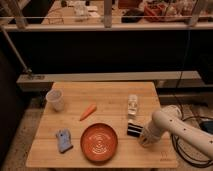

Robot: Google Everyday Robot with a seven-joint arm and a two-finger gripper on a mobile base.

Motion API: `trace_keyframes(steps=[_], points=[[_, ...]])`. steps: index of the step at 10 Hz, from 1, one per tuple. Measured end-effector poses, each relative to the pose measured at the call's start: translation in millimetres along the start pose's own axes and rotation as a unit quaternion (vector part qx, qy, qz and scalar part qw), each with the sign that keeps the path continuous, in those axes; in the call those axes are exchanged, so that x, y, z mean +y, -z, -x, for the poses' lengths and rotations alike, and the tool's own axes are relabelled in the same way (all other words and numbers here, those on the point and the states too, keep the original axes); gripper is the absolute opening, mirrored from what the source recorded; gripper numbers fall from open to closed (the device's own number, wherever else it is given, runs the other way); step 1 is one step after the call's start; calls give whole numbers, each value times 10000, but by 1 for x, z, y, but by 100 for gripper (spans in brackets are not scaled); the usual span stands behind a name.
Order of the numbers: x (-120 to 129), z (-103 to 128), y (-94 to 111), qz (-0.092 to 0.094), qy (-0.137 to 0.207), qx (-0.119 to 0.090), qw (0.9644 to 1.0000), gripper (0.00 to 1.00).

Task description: Push the eraser across the table

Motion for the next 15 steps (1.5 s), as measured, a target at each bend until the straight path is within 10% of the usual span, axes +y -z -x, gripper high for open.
trace_keyframes(steps=[15], points=[[-9,2,-1,-49,477,158,9987,2]])
